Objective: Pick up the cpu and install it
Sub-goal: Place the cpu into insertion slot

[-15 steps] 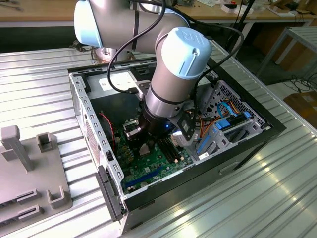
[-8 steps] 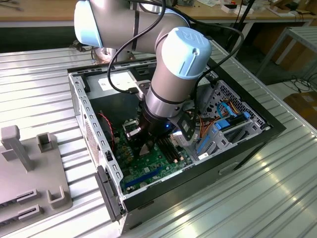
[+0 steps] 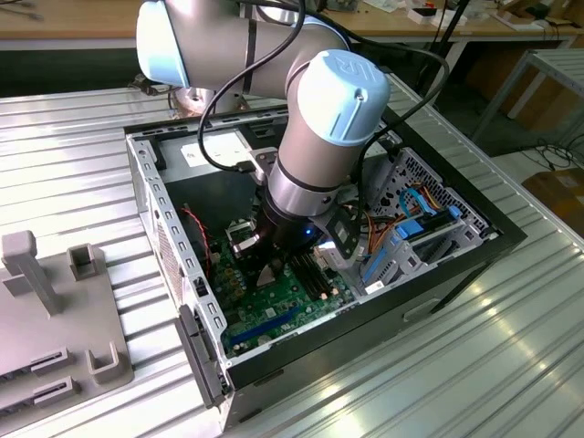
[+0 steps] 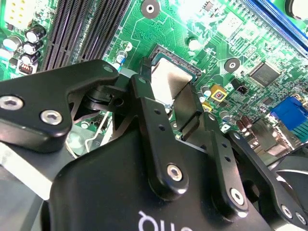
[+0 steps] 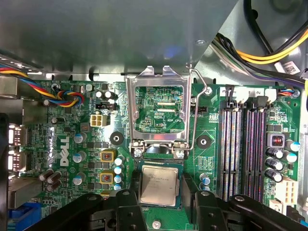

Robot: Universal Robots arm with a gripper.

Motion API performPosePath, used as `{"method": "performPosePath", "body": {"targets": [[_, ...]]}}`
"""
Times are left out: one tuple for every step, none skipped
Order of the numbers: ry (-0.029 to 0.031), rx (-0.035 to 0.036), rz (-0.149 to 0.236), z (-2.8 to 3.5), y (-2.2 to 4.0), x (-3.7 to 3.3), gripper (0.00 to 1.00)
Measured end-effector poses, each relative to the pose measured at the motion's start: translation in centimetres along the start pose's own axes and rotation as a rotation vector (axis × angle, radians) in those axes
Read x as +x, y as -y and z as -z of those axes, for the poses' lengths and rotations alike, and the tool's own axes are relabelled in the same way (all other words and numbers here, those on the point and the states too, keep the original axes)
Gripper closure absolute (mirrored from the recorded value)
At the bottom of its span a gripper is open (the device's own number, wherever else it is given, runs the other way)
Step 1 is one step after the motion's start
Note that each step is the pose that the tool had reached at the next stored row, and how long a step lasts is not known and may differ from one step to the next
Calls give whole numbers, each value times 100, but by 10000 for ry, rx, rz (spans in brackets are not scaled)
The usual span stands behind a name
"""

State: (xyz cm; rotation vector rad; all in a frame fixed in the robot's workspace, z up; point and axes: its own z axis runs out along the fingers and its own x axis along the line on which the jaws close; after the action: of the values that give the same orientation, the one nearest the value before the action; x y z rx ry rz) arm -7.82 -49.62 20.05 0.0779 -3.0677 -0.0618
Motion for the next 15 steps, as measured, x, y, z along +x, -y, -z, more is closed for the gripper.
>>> {"method": "performPosePath", "body": {"targets": [[0,-1,0,0,0,0,55],[0,-1,0,0,0,0,55],[0,-3,0,1,0,0,55],[0,-4,0,12,0,1,55],[-1,-2,0,24,-1,2,55],[-1,-2,-1,38,-1,3,55],[1,-1,-1,48,-2,4,55],[4,-3,0,50,-2,4,55],[8,-4,0,50,-2,4,55],[12,-2,1,50,-2,3,55],[13,-2,1,48,-2,3,55],[13,-1,4,46,0,4,55],[13,0,11,45,1,4,55],[11,3,38,45,3,5,55],[9,5,83,43,5,4,55]]}}
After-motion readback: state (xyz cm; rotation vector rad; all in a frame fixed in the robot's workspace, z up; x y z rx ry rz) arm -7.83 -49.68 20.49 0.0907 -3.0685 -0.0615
